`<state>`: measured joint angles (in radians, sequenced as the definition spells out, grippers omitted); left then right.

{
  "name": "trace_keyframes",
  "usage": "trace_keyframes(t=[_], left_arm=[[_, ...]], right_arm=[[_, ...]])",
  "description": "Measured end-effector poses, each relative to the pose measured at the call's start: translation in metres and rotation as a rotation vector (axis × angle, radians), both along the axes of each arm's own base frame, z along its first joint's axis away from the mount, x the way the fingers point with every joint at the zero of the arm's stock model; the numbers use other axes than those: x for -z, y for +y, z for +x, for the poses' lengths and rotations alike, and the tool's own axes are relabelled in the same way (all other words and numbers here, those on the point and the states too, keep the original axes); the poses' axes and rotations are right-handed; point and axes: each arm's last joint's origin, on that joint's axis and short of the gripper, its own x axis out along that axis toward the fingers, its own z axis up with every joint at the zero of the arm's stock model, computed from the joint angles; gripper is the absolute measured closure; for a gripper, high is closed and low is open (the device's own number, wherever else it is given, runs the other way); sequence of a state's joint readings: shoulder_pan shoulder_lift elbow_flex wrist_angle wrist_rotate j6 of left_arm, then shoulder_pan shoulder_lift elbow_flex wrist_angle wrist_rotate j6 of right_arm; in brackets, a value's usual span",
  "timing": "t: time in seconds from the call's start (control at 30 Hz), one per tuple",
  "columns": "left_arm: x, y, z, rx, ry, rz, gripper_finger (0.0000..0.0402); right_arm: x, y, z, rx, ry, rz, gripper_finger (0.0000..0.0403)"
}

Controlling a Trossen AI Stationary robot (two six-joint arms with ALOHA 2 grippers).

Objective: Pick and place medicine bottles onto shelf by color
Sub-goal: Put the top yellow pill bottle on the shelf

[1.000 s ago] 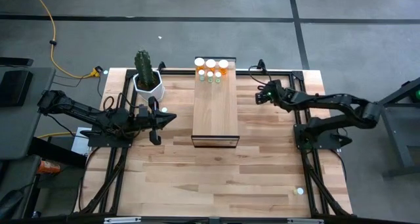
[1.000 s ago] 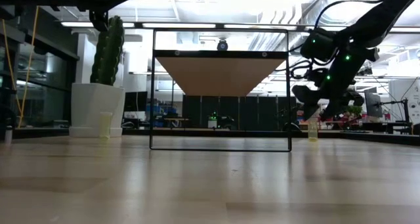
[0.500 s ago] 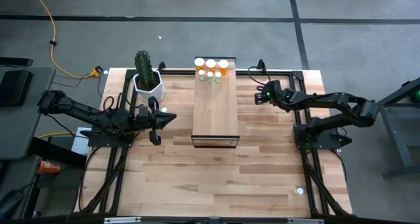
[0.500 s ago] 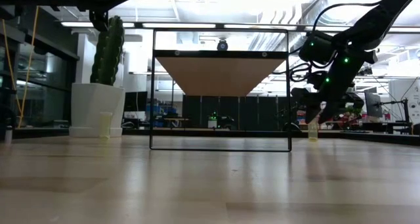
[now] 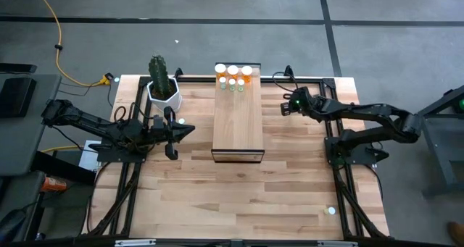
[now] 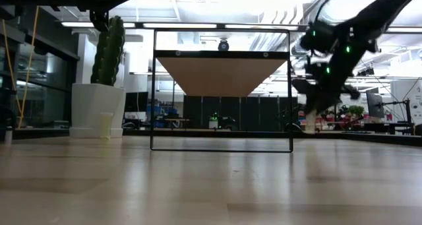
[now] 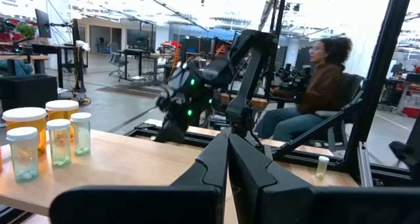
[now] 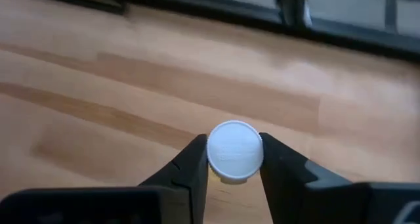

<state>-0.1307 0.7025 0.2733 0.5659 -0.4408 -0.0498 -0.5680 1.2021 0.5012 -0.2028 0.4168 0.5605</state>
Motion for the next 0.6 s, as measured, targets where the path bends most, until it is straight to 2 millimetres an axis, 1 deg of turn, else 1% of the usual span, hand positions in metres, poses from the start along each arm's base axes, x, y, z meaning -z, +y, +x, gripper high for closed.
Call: trace_keyframes(t=[0.1,0.17,0.27,0.4,0.5,0.6], left_arm=[[0.000,0.000,0.000,0.000,0.000,0.000,0.0398],[0.000,0.000,0.000,0.000,0.000,0.000,0.0398],[0.000,0.000,0.000,0.000,0.000,0.000,0.0398],[0.000,0.000,0.000,0.000,0.000,0.000,0.0398],[0.000,0.000,0.000,0.000,0.000,-0.001,0.0398],[0.000,0.000,0.000,0.001,-0.001,-0.002,0.0398]], right_arm=[[-0.024,0.006,0.004,-0.052,-0.009,-0.022,0.0298],[-0.046,0.012,0.009,-0.105,-0.027,-0.048,0.0298],[-0.081,0.027,0.018,-0.219,-0.064,-0.093,0.0298],[-0.120,0.050,0.035,-0.375,-0.092,-0.142,0.0297],[-0.138,0.065,0.052,-0.467,-0.097,-0.179,0.0297],[-0.145,0.077,0.075,-0.541,-0.062,-0.209,0.0297]])
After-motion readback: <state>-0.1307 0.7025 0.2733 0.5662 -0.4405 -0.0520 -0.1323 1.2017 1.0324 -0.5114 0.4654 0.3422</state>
